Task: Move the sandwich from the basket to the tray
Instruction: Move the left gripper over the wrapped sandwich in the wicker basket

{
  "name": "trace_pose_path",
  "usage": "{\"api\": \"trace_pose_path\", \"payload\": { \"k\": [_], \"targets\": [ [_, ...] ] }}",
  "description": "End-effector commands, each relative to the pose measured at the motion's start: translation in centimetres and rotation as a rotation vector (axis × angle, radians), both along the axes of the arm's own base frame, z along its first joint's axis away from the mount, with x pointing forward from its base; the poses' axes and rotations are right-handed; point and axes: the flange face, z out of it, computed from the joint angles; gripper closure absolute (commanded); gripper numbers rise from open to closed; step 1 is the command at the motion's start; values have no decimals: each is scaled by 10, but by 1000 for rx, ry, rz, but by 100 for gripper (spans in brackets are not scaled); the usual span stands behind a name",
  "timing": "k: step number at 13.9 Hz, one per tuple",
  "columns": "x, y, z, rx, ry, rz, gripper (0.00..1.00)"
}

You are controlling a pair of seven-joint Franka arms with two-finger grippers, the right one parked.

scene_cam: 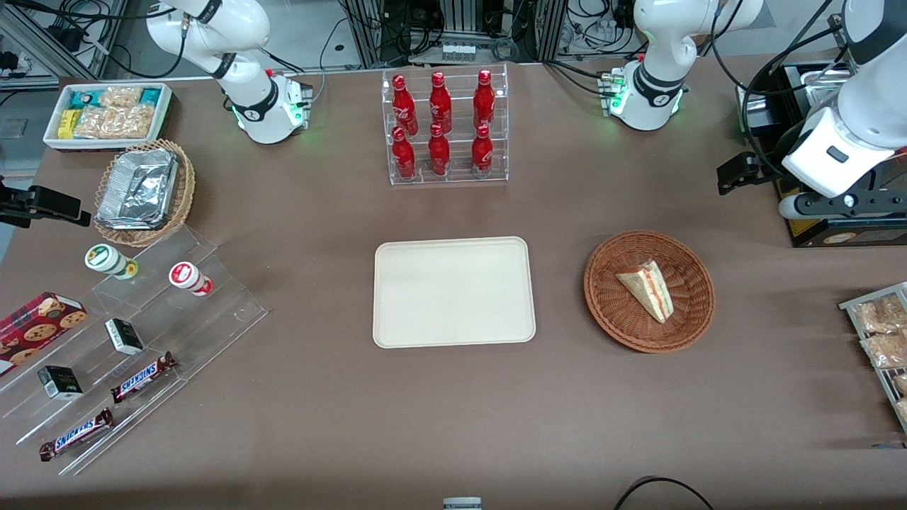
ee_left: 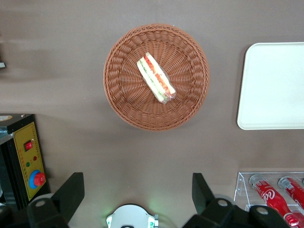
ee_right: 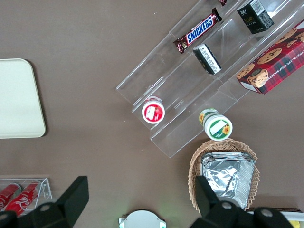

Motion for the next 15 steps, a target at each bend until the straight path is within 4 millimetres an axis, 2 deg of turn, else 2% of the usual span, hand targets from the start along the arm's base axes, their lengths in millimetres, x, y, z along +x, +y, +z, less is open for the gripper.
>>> {"api": "trace_pose_path", "payload": {
  "k": [1, 3, 6, 8, 10, 15],
  "targets": [
    [5, -2, 5, 25, -22, -21, 0],
    [10, -5, -5, 22, -6, -65, 0],
    [24, -5, -39, 14, 31, -57, 0],
    [23, -7, -72, 15, 27, -58, 0],
    [17, -8, -113, 16, 2, -57, 0],
    [0, -9, -190, 19, -69, -1, 0]
  ]
}}
